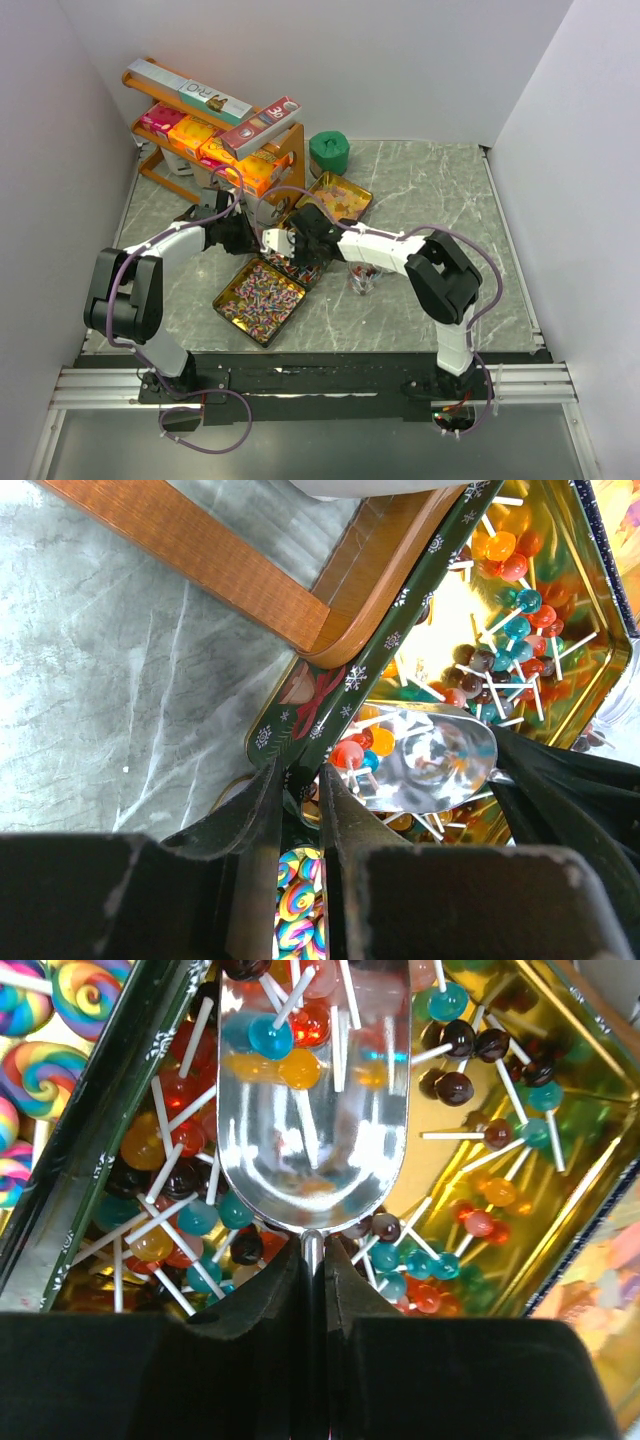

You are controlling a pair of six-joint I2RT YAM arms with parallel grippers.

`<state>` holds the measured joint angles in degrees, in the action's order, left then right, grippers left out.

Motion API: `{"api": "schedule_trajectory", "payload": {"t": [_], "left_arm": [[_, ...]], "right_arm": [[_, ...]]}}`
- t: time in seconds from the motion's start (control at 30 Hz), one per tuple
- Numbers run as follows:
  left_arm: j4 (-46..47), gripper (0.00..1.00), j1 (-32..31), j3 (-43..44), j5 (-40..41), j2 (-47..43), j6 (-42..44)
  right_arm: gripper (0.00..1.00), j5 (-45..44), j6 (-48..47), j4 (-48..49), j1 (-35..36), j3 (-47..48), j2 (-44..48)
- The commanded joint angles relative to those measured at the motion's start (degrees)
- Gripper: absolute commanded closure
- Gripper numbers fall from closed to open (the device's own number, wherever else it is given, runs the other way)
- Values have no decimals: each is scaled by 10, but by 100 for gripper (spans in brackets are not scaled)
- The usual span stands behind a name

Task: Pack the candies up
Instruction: Scoop the fake candies from the storage box.

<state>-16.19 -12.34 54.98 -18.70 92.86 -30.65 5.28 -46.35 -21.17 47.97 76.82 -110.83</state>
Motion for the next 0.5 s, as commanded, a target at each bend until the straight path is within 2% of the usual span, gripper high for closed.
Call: {"api": "schedule_trajectory", "payload": {"t": [0.0,0.4,0.47], "left_arm": [[21,85,-5,0,-9,-6,-5],[22,87,-6,-1,-9,-10,-2],[23,87,-6,-2,-8,-11,-4]], "right_arm": [[100,108,57,-54,-6,11,-41],[100,237,128,-17,-74,11,-24],[100,236,130,-8,-75,8,-19]]}}
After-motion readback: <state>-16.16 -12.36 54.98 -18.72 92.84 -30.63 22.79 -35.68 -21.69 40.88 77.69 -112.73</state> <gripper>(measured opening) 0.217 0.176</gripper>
